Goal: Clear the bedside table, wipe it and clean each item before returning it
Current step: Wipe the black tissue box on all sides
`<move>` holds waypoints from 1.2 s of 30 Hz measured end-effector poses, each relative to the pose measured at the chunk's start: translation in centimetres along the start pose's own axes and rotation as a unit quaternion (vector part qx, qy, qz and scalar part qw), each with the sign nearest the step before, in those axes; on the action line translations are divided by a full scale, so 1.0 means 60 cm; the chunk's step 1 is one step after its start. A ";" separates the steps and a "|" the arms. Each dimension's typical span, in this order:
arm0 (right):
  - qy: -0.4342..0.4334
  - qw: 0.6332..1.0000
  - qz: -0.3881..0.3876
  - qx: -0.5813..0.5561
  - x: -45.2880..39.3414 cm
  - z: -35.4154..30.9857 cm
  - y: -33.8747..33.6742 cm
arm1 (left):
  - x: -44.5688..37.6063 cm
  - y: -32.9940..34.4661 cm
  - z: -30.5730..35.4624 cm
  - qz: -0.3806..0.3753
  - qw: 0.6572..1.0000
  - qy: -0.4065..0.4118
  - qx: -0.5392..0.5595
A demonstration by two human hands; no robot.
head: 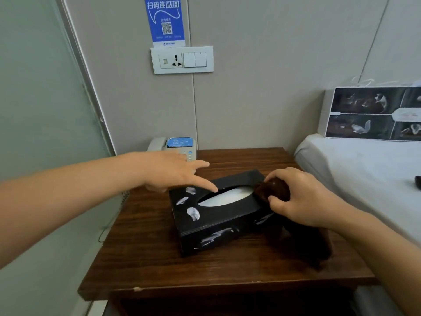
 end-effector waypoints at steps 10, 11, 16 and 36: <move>0.003 1.000 0.015 -0.004 -0.011 0.015 0.005 | -0.011 0.023 0.008 -0.053 0.978 0.069 0.187; 0.005 1.000 0.025 0.000 -0.012 0.017 0.003 | -0.010 0.023 0.013 -0.053 0.974 0.064 0.209; -0.002 0.996 0.080 -0.024 -0.017 0.006 -0.024 | -0.011 0.013 0.052 0.010 0.968 0.020 0.250; -0.123 0.989 -0.076 0.006 0.056 -0.099 0.002 | -0.003 0.015 0.117 0.234 0.913 -0.028 0.332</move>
Point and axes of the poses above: each hand's wrist, its own x-axis away from the middle knuckle, its own y-axis out of the palm, z = x × y, the point moved 6 cm from there along -x, towards the middle knuckle, and after that the axes turned 15 degrees about z, right-handed, at the moved point
